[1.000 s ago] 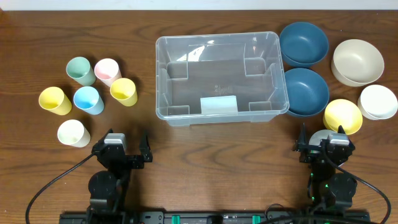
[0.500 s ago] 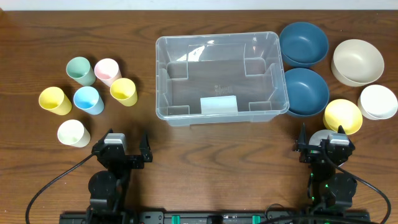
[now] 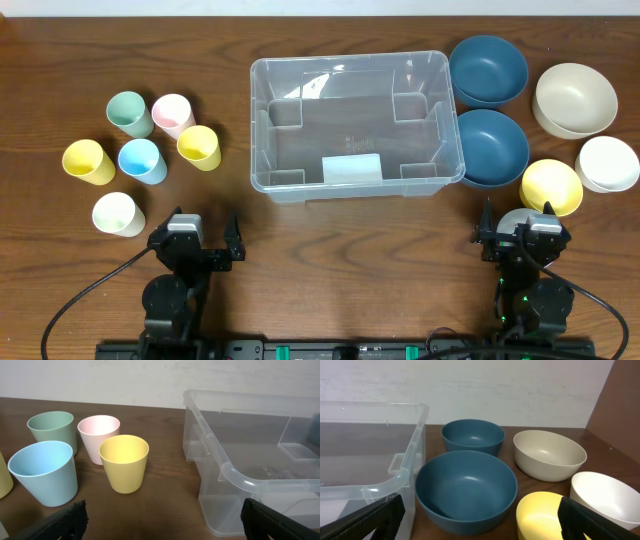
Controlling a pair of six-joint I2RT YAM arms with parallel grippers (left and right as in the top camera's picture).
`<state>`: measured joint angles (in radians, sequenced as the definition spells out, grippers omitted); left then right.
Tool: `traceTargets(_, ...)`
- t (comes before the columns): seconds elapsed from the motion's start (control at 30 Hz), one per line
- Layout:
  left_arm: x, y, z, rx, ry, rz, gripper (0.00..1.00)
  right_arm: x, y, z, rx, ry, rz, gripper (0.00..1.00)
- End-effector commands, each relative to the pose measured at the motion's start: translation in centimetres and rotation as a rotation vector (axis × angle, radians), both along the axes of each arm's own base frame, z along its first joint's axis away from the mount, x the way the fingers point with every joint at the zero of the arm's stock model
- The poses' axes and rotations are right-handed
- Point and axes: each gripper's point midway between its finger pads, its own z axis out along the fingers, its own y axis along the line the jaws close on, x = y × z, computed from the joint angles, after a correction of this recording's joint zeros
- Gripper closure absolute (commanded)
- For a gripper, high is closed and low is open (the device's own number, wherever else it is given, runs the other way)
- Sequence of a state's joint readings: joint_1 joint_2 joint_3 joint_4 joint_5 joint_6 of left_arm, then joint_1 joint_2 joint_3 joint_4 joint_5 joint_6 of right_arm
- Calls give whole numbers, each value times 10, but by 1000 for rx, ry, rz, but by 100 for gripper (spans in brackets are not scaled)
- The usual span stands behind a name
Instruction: Pack container
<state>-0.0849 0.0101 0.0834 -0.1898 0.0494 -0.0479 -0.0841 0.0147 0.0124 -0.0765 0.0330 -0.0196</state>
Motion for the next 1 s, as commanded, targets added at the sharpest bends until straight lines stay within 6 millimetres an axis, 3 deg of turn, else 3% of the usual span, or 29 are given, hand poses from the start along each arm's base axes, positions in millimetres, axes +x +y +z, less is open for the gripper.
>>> traceTargets(0.0, -2, 0, -14, 14, 44, -8, 2, 0, -2, 0, -15, -2, -5, 1)
traceTargets(0.27, -2, 0, -14, 14, 44, -8, 2, -1, -4, 1, -26, -5, -14, 1)
traceTargets(0.4, -2, 0, -14, 14, 44, -7, 2, -4, -21, 3, -101, -1, -114, 1)
traceTargets(0.8, -2, 0, -14, 14, 44, -8, 2, -4, -21, 3, -101, -1, -110, 1)
traceTargets(0.97, -2, 0, -14, 14, 44, -7, 2, -1, -8, 17, -83, -56, -40, 1)
